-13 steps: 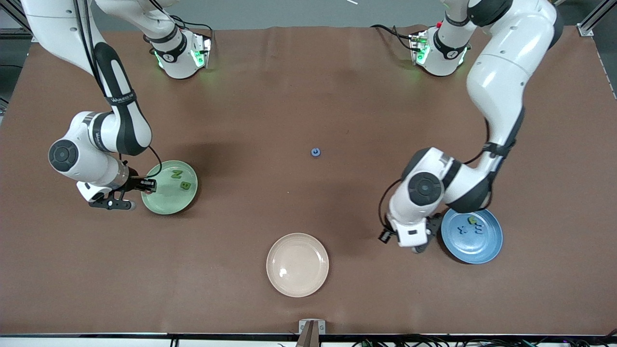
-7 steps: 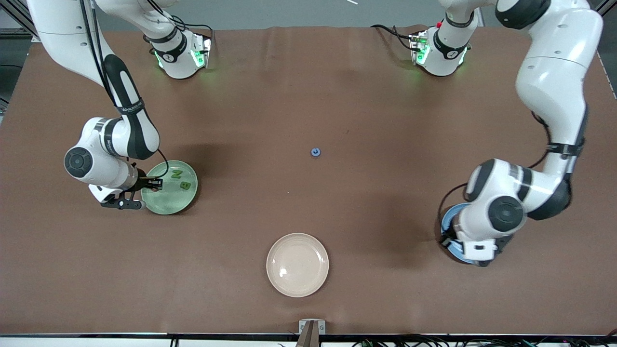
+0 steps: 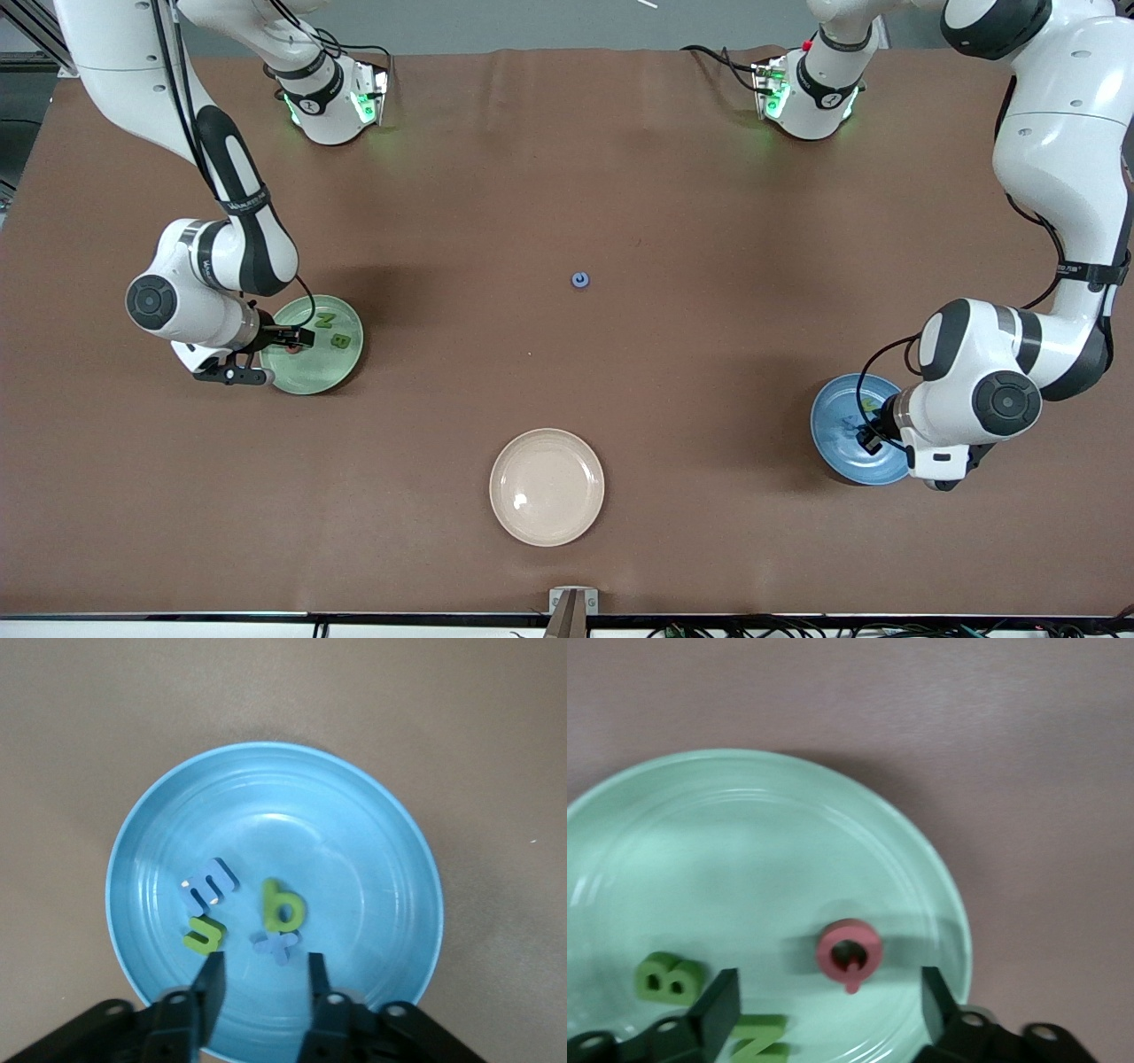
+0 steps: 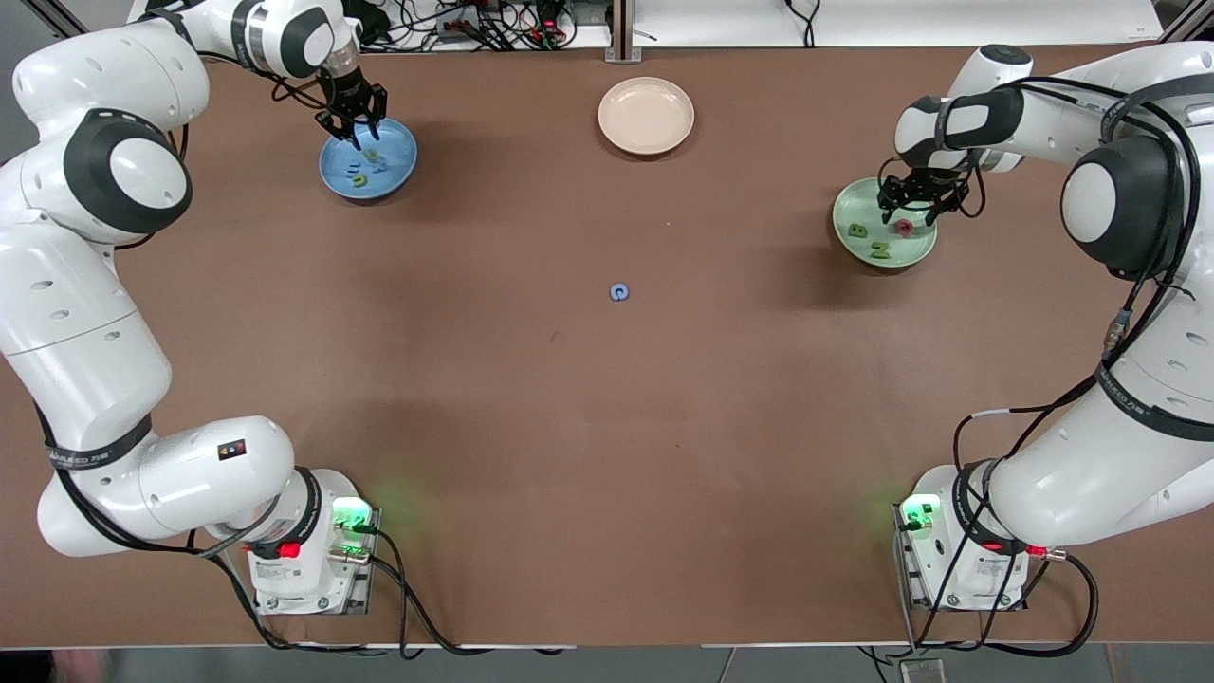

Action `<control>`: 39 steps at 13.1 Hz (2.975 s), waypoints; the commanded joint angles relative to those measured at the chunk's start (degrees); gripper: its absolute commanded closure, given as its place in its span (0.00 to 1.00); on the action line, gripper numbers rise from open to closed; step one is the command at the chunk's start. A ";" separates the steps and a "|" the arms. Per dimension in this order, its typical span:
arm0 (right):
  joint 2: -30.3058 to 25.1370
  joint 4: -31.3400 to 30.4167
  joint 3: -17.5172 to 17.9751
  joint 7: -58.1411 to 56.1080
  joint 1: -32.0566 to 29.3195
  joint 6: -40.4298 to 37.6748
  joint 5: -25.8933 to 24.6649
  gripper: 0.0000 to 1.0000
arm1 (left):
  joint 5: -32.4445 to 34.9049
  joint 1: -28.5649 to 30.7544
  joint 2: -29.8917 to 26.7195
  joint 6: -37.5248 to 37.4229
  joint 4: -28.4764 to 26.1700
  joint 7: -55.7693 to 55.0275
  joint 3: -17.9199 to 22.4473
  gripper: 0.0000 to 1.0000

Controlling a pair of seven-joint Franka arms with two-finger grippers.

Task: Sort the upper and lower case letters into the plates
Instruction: 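Place the Q on the green plate while the left gripper places the b, then grasp the blue C with the right gripper while the left gripper withdraws, then carry the blue C to the green plate and release it with the right gripper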

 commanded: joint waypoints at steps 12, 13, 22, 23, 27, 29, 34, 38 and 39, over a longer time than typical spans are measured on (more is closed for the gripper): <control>-1.86 0.58 -0.03 66.21 43.97 9.21 7.90 0.00 | -5.15 4.92 -23.80 -11.11 -0.01 37.10 -0.28 0.00; -0.20 1.98 -0.03 70.61 46.18 10.09 7.82 0.00 | -5.85 4.92 -25.73 -13.57 -0.01 38.85 -0.37 0.00; 12.65 16.32 -0.29 84.55 51.04 9.57 7.11 0.02 | -24.03 2.15 -39.79 -27.37 -1.67 54.07 6.97 0.00; 12.74 16.49 -0.21 84.63 51.04 9.57 7.11 0.06 | -25.70 -2.33 -41.64 -28.95 -2.72 53.99 11.97 0.00; 13.18 16.76 -0.20 84.72 51.74 9.57 7.11 0.18 | -27.74 -17.64 -49.03 -28.71 -11.51 53.90 27.11 0.00; 13.61 16.93 -0.20 85.51 52.61 9.66 7.11 0.25 | -27.74 -20.47 -52.19 -26.88 -14.93 53.81 29.85 0.00; 16.16 20.27 -0.20 87.18 52.88 9.57 7.11 0.35 | -27.74 -20.39 -52.38 -24.75 -16.09 53.81 29.43 0.00; 16.25 20.28 -0.20 87.09 52.88 9.48 6.94 0.63 | -28.35 -20.22 -51.33 -24.49 -14.69 53.81 29.42 0.00; 16.25 20.28 -0.20 86.92 52.88 9.40 6.85 0.85 | -29.40 -19.96 -51.24 -23.44 -14.51 53.81 29.51 0.00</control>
